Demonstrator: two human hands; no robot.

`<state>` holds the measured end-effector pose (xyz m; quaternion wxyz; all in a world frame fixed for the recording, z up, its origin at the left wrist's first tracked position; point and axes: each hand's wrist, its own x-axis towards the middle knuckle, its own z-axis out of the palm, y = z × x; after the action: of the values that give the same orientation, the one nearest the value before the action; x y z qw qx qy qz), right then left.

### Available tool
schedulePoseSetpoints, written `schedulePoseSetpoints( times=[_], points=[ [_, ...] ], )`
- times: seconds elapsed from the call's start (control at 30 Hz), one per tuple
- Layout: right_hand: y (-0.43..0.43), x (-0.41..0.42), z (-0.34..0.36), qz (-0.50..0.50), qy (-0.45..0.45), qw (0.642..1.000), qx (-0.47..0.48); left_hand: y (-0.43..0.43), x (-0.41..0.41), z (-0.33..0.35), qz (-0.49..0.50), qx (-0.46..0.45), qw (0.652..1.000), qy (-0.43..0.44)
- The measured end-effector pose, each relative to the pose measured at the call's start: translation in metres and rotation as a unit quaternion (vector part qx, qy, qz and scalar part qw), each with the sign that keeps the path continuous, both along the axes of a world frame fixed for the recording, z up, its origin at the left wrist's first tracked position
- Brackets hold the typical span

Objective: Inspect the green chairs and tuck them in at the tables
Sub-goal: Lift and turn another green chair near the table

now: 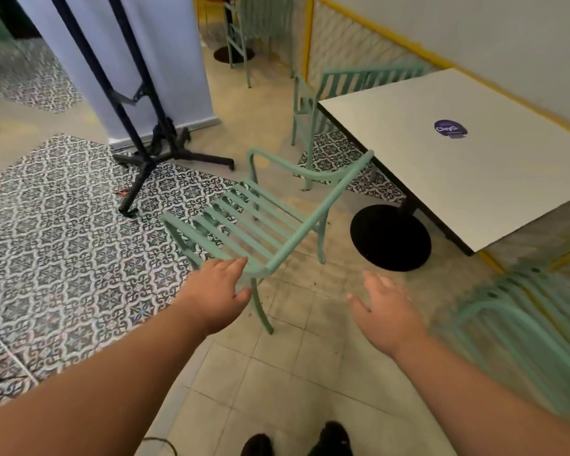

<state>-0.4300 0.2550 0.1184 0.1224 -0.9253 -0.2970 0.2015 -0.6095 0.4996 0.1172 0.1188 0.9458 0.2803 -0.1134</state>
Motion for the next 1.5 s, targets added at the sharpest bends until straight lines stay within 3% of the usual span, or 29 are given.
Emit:
schedulePoseSetpoints(
  times=[0.43,0.77,0.87,1.0,1.07,1.5],
  points=[
    [0.136,0.089,-0.027,0.075,-0.020,0.997,0.012,0.119,0.046,-0.053,0.045,-0.003,0.998,0.035],
    [0.236,0.177,-0.080,0.190,-0.089,0.976,-0.059,0.203,0.100,-0.175,0.032,-0.044,0.993,0.109],
    [0.245,0.185,-0.098,0.248,-0.149,0.954,-0.077,0.210,0.114,-0.204,-0.007,-0.042,0.994,0.103],
    [0.242,0.188,-0.111,0.262,-0.222,0.939,0.005,0.211,0.121,-0.241,-0.038,-0.064,0.986,0.147],
    [0.242,0.190,-0.114,0.266,-0.235,0.935,0.005,0.205,0.119,-0.254,-0.024,-0.092,0.982,0.166],
    [0.245,0.184,-0.121,0.251,-0.268,0.930,0.022,0.216,0.117,-0.279,0.000,-0.115,0.990,0.079]
  ],
)
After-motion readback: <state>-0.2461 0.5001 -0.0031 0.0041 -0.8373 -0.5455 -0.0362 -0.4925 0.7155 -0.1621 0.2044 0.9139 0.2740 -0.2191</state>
